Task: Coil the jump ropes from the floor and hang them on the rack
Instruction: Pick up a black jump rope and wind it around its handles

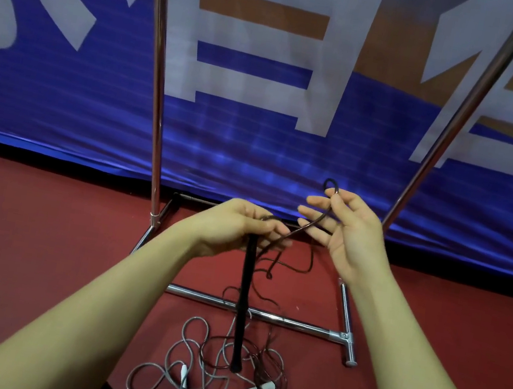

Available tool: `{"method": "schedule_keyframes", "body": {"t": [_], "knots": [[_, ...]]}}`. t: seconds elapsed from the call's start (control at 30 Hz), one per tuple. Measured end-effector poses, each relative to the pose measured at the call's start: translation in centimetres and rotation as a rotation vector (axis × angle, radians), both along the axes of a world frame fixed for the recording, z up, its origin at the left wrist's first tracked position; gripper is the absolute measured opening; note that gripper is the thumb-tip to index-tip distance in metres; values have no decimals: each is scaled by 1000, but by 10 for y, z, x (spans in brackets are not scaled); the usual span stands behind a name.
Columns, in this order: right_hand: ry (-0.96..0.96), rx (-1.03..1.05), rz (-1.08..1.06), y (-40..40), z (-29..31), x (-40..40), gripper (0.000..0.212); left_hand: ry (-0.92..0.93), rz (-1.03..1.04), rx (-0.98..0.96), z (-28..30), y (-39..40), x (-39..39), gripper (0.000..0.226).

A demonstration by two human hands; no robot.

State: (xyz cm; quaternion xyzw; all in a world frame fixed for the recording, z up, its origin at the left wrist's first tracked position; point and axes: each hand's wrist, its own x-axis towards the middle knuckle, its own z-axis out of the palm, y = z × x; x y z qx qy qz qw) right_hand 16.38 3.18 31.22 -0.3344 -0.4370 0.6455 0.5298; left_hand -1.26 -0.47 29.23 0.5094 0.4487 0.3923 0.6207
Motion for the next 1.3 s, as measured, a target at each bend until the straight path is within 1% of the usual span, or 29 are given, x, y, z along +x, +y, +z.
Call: {"method": "schedule_keyframes", "body": {"t": [0.13,0.2,0.27,0.33,0.47,0.53,0.6,0.63,0.67,0.73,0.83,0.93,1.07,1.2,1.3], "knots": [[106,-27,-13,1,-4,0,10,114,-71,21,-4,1,5,20],[144,-32,-23,3,-5,-1,9,132,-73,34,-3,0,6,21],[164,-38,-31,5,-6,-1,7,112,-29,68,-1,1,7,20],[135,-45,-34,6,-8,0,7,12,63,95,3,2,5,19],[13,-58,22,3,-13,-3,12,-329,241,99,15,5,-5,19],[-130,-48,122,0,-17,-7,16,-435,285,100,18,5,-8,19],[-320,-15,270,-4,-23,-13,18,-463,301,106,19,5,-8,19],[-385,4,344,-7,-26,-16,18,-459,307,112,20,5,-8,18],[-411,21,406,-10,-28,-19,19,-454,318,115,19,6,-8,18],[-393,38,475,-14,-29,-24,19,-449,347,114,18,6,-9,17],[-413,17,440,-15,-25,-24,8,-402,354,122,18,7,-15,18],[-445,-23,348,-12,-23,-20,6,-350,350,114,16,7,-18,18],[-271,-10,248,-7,-14,-13,7,-216,374,43,11,7,-20,21],[-73,19,94,-2,-9,-9,8,-113,258,-13,6,5,-13,23],[-22,43,53,-1,-11,-8,12,-15,185,-26,1,3,-1,25]]}}
